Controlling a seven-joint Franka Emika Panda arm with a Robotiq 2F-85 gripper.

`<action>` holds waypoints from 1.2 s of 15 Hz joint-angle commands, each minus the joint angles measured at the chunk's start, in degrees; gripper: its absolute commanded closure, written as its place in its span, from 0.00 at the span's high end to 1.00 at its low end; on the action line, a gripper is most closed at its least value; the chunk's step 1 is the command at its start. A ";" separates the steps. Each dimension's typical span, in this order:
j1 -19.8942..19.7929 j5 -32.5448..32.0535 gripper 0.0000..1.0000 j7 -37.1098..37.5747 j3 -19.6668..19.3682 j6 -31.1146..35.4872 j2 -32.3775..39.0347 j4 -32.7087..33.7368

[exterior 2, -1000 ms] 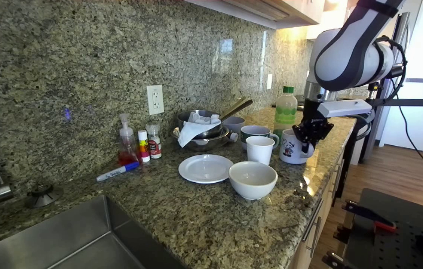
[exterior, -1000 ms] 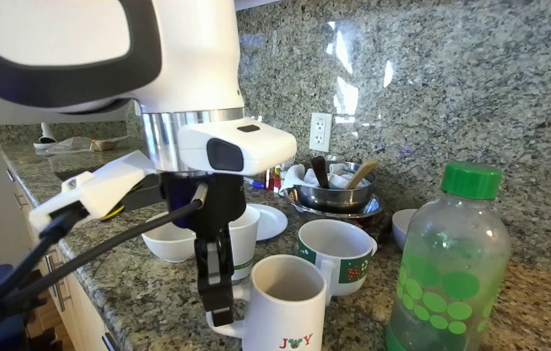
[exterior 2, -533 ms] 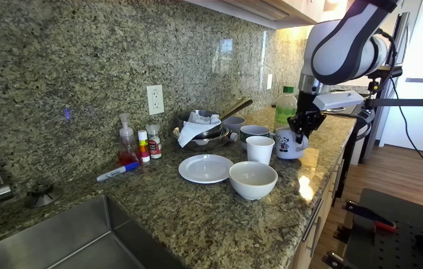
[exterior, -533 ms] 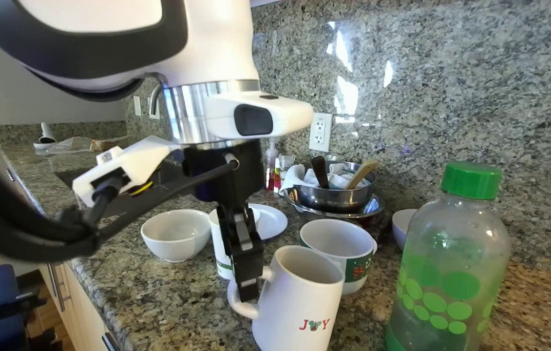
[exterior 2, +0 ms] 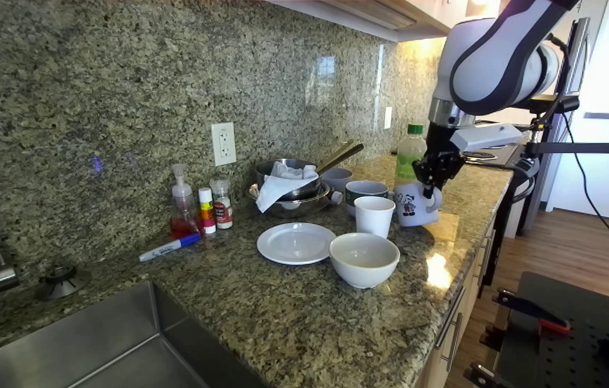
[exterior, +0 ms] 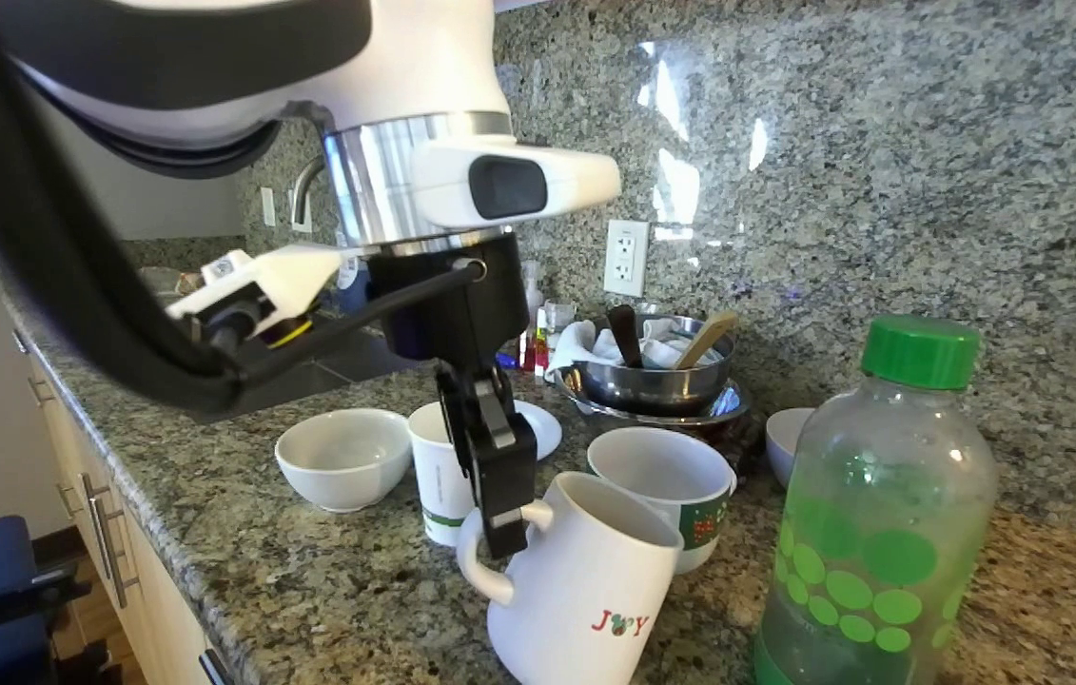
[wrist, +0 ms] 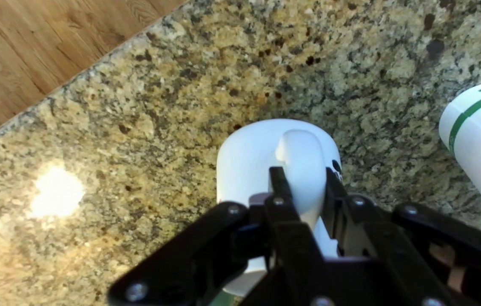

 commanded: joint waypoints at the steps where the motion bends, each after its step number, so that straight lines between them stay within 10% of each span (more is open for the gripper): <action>1: -0.74 -0.97 0.09 1.17 0.78 -1.87 -2.19 -0.20; 18: 0.22 -0.23 0.09 0.51 0.93 3.24 1.54 -4.62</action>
